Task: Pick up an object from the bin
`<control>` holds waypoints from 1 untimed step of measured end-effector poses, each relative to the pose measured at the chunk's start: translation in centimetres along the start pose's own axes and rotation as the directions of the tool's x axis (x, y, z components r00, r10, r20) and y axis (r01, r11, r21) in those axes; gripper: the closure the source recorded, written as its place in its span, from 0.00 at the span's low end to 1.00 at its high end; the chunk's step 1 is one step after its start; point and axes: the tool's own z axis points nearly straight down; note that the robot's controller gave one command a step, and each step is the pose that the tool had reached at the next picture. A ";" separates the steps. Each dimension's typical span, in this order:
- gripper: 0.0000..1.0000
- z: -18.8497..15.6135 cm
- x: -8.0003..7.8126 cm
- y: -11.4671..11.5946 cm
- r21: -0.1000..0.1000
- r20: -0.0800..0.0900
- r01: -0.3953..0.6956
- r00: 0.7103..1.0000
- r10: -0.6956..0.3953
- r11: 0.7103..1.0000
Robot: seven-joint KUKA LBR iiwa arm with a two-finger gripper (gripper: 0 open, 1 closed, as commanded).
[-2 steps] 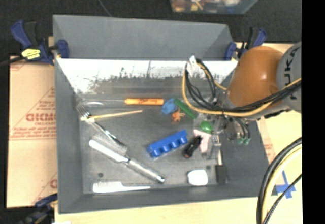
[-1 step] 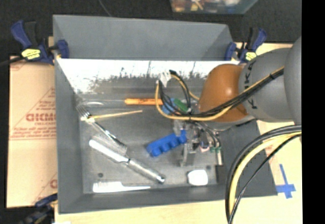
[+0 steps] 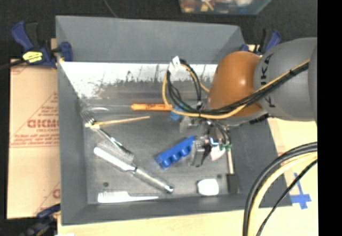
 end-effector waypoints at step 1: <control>0.00 2.6 0.5 -2.0 0.000 -0.013 -0.049 0.999 0.049 0.999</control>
Offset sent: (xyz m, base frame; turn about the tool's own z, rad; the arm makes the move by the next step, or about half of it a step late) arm -0.0027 -0.0165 -0.0556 -0.0390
